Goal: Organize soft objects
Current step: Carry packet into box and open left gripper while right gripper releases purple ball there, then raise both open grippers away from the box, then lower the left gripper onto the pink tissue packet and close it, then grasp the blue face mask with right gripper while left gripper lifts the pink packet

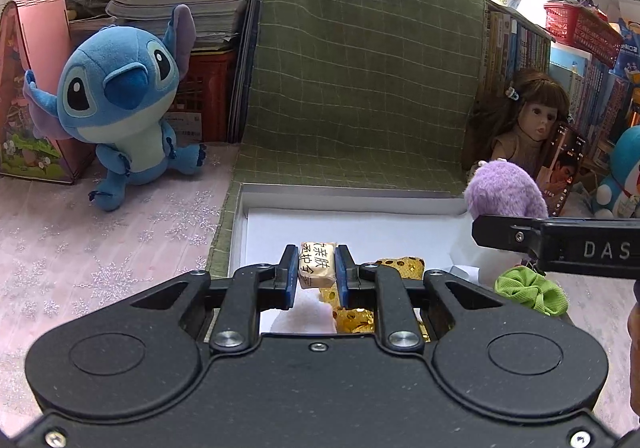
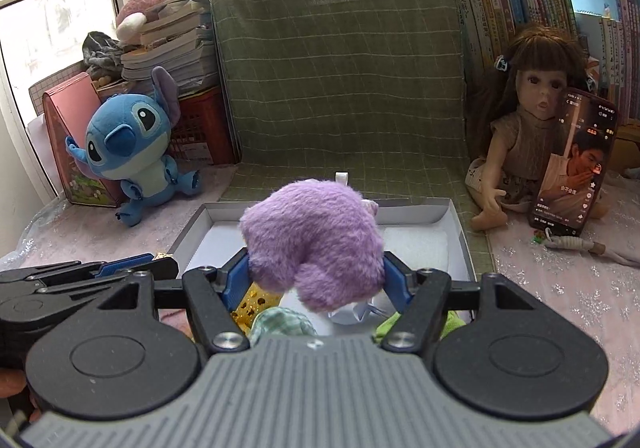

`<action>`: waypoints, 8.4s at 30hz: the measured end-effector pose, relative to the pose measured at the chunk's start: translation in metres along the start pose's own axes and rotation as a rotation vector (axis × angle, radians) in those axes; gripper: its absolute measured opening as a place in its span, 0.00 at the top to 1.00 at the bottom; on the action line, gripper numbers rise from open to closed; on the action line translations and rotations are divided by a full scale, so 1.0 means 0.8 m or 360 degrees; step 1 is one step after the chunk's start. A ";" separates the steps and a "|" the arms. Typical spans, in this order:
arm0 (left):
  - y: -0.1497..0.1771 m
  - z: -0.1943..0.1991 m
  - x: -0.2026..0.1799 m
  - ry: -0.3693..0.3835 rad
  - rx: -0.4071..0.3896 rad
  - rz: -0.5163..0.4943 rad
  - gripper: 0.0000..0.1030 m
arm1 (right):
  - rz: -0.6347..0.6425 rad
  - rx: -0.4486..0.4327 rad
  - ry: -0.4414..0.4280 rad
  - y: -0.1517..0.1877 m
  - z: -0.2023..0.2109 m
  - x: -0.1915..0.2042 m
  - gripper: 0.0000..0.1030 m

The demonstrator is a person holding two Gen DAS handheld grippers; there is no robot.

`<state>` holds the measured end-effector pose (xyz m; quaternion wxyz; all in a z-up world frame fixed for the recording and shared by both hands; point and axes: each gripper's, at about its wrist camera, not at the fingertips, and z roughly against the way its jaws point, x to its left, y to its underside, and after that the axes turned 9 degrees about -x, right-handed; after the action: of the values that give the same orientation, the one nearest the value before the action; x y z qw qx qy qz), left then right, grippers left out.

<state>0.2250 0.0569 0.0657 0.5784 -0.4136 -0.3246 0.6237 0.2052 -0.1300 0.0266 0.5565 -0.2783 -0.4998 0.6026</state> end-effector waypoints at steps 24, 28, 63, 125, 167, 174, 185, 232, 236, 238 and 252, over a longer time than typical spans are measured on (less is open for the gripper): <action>0.015 -0.063 0.005 -0.0019 0.0159 0.0061 0.82 | -0.0015 0.0287 0.0084 -0.024 -0.102 -0.002 0.32; 0.016 -0.064 0.005 -0.0016 0.0156 0.0055 0.82 | -0.0035 0.0287 0.0059 -0.023 -0.105 0.002 0.32; 0.002 -0.003 0.005 0.0026 -0.0007 0.0008 0.43 | -0.0154 0.0150 -0.0011 -0.029 -0.055 -0.017 0.21; 0.179 0.168 -0.017 0.0239 -0.0052 -0.0068 0.31 | 0.0145 -0.0277 0.0057 0.198 0.168 0.013 0.00; 0.177 0.196 -0.011 0.0195 -0.0051 -0.0070 0.59 | 0.0215 -0.0120 -0.0019 0.211 0.146 0.045 0.02; 0.181 0.197 -0.015 0.0146 -0.0058 -0.0122 0.57 | 0.0251 -0.0129 -0.0022 0.216 0.153 0.053 0.02; 0.187 0.206 -0.028 0.0186 -0.0072 -0.0203 0.52 | 0.0165 -0.0101 0.0122 0.216 0.157 0.032 0.02; 0.177 0.190 -0.024 0.0112 -0.0094 -0.0135 0.61 | 0.0323 -0.0118 0.0084 0.205 0.147 0.042 0.02; 0.177 0.189 -0.024 0.0113 -0.0089 -0.0136 0.61 | 0.0324 -0.0072 0.0070 0.201 0.141 0.042 0.10; 0.177 0.189 -0.024 0.0111 -0.0089 -0.0133 0.61 | 0.0306 -0.0059 0.0059 0.201 0.141 0.042 0.14; 0.165 0.188 -0.020 0.0110 -0.0114 -0.0077 0.61 | 0.0230 -0.0139 0.0082 0.184 0.160 0.042 0.17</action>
<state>0.0311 0.0359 0.0186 0.5889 -0.4473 -0.3365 0.5830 0.0256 -0.1179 -0.0558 0.5116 -0.3530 -0.4896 0.6115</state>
